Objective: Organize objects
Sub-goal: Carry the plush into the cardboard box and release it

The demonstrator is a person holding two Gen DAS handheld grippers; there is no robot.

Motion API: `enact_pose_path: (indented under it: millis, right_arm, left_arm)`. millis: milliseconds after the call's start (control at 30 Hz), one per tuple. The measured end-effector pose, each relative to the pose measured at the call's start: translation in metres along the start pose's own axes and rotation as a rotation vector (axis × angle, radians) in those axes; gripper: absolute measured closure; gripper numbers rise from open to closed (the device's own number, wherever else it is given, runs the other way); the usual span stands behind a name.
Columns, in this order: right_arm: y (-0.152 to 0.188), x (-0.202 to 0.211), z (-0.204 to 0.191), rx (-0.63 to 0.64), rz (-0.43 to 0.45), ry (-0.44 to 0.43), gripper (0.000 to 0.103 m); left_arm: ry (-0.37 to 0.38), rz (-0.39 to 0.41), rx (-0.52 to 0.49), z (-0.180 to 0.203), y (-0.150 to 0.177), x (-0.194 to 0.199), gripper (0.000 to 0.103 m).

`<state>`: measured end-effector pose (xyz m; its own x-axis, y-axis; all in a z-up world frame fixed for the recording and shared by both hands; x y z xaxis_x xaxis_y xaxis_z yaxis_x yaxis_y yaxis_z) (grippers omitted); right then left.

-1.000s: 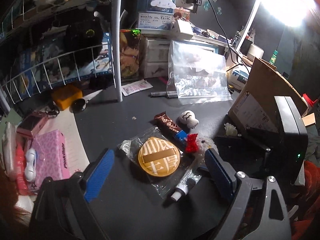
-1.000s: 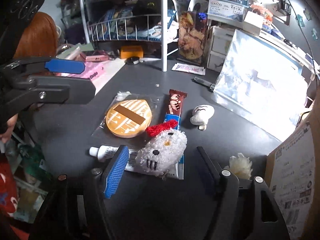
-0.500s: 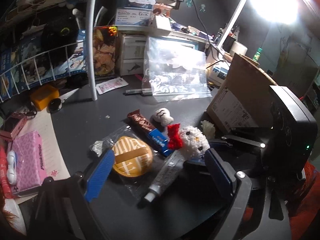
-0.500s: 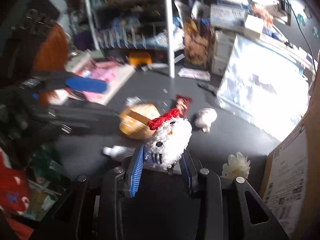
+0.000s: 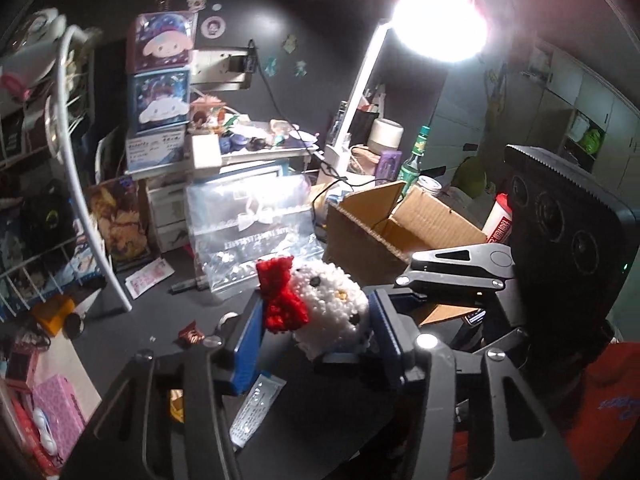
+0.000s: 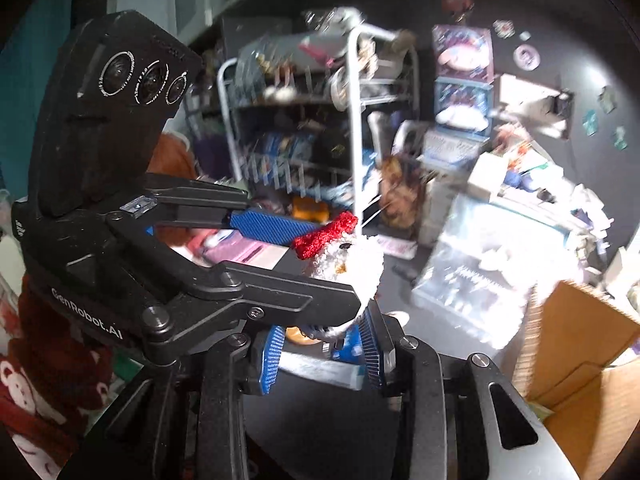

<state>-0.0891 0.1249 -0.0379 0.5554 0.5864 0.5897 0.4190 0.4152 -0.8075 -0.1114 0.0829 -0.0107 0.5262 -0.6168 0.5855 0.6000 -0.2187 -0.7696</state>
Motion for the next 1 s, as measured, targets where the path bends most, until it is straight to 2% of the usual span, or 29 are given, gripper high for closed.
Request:
enact_pose_path:
  millis: [233, 467, 600, 800, 1000]
  right_arm:
    - [0.003, 0.031, 0.063, -0.101, 0.004, 0.078, 0.073]
    - [0.026, 0.046, 0.125, -0.234, -0.078, 0.114, 0.073]
    - [0.034, 0.053, 0.139, -0.28, -0.091, 0.095, 0.073]
    - [0.034, 0.064, 0.147, -0.286, -0.073, 0.112, 0.074]
    - [0.044, 0.063, 0.163, -0.319, -0.106, 0.124, 0.074]
  left_arm:
    - [0.041, -0.056, -0.087, 0.041, -0.042, -0.045, 0.056]
    - [0.086, -0.158, -0.131, 0.073, -0.061, -0.106, 0.058]
    - [0.131, -0.185, -0.123, 0.085, -0.067, -0.121, 0.06]
    - [0.128, -0.186, -0.141, 0.096, -0.077, -0.125, 0.061]
    - [0.136, -0.222, -0.129, 0.097, -0.074, -0.145, 0.061]
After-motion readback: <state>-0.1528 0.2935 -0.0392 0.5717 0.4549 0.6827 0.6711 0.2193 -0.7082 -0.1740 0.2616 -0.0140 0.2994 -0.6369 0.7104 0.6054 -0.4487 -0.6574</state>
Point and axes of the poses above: each gripper's, at about its wrist camera, not at the fingertips, and x roughly against the way its jaws point, z to its right, y to its underside, the point moved 8 cm from there along -x, roughly the way its jaws point, and after that the axes turned 5 degrees about y, right-handed, at the moved point
